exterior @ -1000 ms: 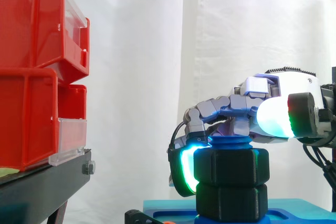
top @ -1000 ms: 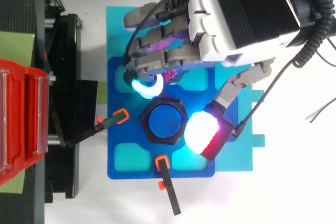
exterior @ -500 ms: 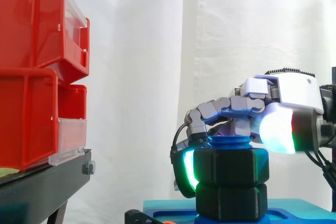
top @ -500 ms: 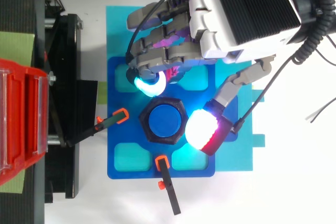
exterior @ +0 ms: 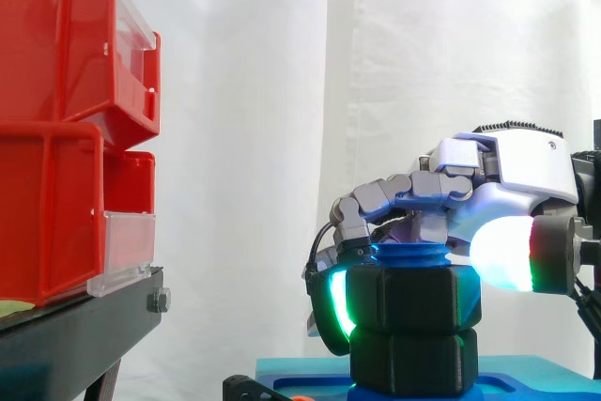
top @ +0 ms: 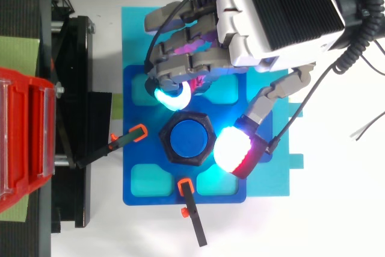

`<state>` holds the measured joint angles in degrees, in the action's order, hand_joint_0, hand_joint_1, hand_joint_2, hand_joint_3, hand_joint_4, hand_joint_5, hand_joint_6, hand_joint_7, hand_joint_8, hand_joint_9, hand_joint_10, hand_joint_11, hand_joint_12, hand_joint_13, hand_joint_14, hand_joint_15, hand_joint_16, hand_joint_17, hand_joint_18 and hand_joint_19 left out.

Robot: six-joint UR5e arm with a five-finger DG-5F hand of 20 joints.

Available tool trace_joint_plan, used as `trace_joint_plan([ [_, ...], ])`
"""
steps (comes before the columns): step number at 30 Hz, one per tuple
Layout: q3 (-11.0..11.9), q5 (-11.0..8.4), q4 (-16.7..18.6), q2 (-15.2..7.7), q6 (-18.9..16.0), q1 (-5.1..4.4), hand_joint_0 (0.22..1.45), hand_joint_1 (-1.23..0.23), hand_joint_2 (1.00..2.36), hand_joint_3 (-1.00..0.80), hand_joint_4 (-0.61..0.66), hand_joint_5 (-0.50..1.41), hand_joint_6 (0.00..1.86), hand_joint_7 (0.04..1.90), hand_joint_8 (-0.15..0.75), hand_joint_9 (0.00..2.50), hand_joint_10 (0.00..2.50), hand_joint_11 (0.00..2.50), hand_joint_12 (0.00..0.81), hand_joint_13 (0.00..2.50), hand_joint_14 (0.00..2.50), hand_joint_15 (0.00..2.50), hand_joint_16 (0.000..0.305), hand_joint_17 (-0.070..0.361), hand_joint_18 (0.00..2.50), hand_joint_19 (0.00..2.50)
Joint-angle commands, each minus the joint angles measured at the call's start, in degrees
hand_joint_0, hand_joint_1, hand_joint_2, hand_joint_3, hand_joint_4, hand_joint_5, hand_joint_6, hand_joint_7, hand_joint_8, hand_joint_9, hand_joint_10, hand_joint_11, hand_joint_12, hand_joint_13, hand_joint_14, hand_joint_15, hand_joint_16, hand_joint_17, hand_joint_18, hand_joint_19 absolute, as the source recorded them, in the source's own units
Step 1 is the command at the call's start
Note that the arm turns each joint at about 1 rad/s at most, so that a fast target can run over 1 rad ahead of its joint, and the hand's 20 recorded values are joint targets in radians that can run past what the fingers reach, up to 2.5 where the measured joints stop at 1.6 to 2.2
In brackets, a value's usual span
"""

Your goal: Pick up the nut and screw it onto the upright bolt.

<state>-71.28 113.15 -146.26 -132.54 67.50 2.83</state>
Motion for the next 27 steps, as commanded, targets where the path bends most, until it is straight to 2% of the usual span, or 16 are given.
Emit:
trace_joint_plan([
  [1,0.0,-0.03,0.0,0.0,0.0,0.07,0.38,-0.53,1.0,-0.5,0.16,0.07,0.5,1.3,0.247,1.43,0.0,0.0,0.251,0.71,0.0,0.0,0.03,0.067,0.41,0.0],
  [9,0.0,0.23,0.0,0.0,0.0,-0.02,0.38,-0.5,1.0,-0.5,0.16,0.07,0.5,1.28,0.252,1.43,0.0,0.01,0.256,0.7,0.0,0.0,0.03,0.068,0.4,0.0],
  [16,0.1,0.23,-0.3,0.0,0.0,-0.02,0.39,-0.58,1.0,-0.5,0.16,0.06,0.5,1.28,0.248,1.41,0.0,0.01,0.25,0.7,0.0,0.0,0.029,0.065,0.39,0.0],
  [27,0.0,0.23,-0.2,0.0,0.0,-0.02,0.5,-0.68,1.0,-0.5,0.13,0.04,0.5,1.28,0.218,1.36,0.0,0.08,0.207,0.66,0.0,0.0,0.02,0.046,0.32,0.0],
])
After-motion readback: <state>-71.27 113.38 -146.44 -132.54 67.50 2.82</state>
